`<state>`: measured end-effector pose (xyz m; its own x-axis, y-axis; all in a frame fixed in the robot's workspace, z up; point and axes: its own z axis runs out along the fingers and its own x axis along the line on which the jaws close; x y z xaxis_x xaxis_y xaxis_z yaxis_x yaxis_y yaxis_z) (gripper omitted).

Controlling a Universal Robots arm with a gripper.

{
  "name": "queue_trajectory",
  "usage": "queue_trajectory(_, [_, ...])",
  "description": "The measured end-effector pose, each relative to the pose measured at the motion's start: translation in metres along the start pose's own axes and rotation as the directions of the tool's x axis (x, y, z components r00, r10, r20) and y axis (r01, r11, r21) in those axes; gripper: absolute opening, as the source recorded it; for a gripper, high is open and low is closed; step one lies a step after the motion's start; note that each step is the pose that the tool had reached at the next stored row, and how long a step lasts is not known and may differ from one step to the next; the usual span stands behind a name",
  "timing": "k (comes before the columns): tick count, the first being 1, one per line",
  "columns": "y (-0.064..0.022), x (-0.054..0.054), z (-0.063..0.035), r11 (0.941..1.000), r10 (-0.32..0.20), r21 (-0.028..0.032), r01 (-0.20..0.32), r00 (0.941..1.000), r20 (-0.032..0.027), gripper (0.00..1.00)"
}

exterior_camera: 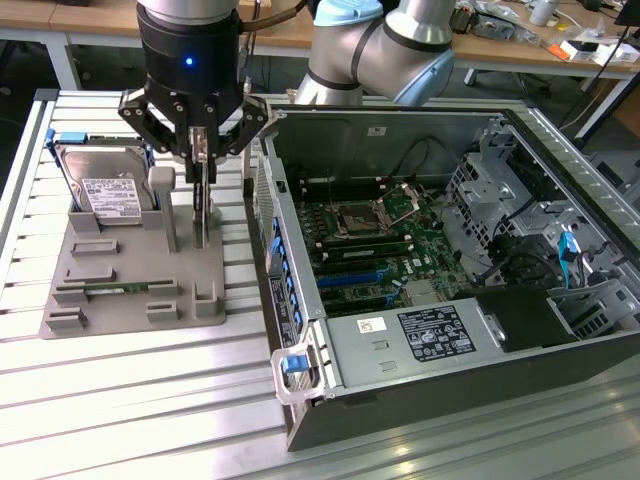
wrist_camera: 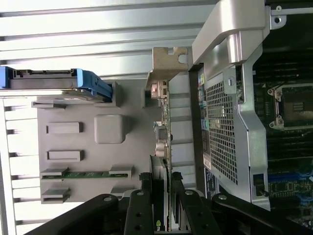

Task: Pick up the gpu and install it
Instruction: 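Pick up the gpu and move the gpu toward the slot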

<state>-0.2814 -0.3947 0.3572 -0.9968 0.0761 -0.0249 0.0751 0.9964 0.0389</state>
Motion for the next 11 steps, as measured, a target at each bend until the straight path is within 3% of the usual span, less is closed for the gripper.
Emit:
queue_trajectory(7, [0.0005, 0.0, -0.0128, 1.0, 0.0, 0.0, 0.0, 1.0, 0.0, 0.27])
queue_trajectory(8, [0.0013, -0.001, -0.0323, 1.0, 0.0, 0.0, 0.0, 1.0, 0.0001, 0.27])
queue_trajectory(11, [0.0015, -0.001, -0.0374, 1.0, 0.0, 0.0, 0.0, 1.0, 0.0001, 0.27])
